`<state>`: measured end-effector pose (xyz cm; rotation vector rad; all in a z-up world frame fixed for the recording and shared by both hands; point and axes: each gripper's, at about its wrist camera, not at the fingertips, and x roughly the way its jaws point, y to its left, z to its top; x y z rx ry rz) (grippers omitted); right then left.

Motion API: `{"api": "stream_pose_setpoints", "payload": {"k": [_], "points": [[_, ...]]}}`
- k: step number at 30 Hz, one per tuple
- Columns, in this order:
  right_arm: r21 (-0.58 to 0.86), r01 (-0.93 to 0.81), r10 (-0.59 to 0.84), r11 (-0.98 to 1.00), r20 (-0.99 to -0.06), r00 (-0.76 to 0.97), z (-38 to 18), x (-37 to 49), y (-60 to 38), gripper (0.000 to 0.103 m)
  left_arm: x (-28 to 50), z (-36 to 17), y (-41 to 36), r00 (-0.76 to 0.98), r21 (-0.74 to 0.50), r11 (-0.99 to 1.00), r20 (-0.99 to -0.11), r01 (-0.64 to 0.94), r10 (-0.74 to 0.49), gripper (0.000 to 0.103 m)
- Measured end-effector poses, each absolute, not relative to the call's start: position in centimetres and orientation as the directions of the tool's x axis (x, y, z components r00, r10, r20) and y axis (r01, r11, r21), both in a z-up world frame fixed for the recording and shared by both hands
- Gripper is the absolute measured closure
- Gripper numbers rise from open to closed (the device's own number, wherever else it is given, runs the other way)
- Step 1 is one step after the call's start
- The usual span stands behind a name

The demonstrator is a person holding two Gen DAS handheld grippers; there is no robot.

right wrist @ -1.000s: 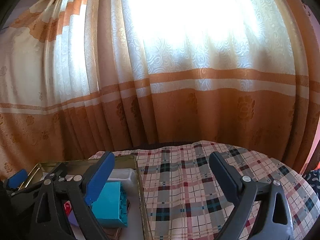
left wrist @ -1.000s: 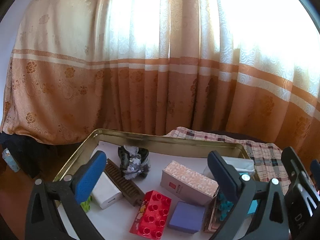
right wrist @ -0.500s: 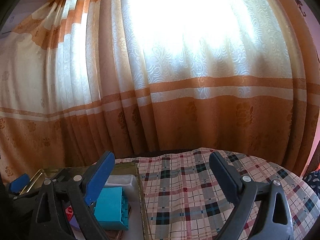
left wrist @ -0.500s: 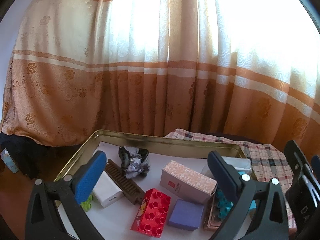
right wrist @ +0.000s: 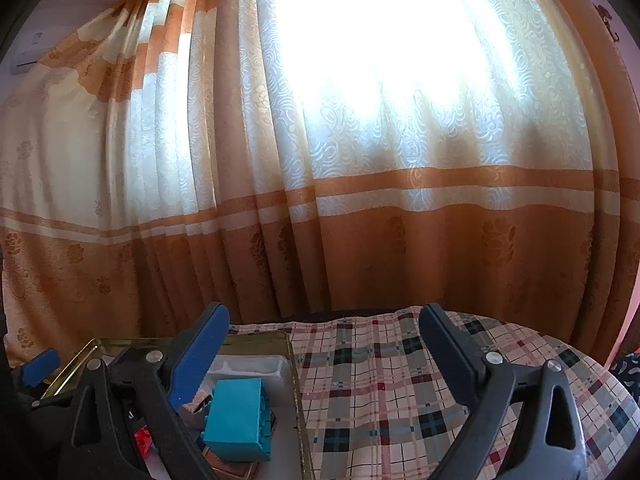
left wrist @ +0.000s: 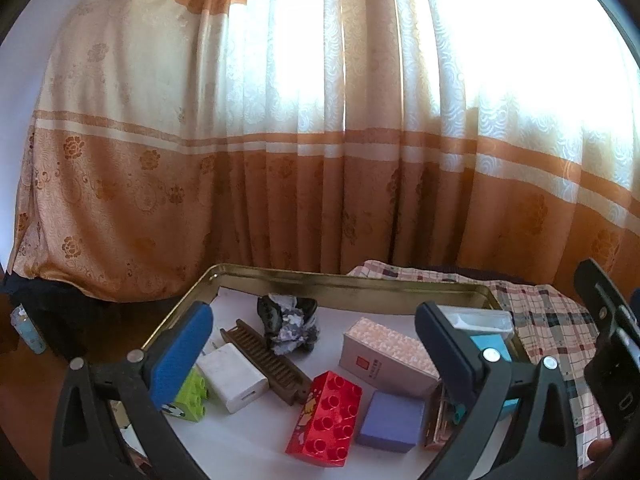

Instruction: Organize rigid objects

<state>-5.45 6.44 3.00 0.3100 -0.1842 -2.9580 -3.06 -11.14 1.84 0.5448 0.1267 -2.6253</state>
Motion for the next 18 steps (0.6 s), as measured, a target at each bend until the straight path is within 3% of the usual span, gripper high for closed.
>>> {"api": "stream_pose_setpoints", "payload": {"k": [11,18], "points": [[0.126,0.142,-0.164,-0.982,-0.193,-0.967,3.11,-5.32,6.22,0.005,-3.52,1.97,-10.17,-0.836,0.026,-0.920,-0.408,0.391,-0.367,0.000],[0.136,0.130,-0.155,-0.982,-0.193,-0.969,3.16,-5.36,6.48,0.005,-2.77,2.42,-10.43,-0.856,0.002,-0.917,-0.358,0.398,-0.372,0.000]]}}
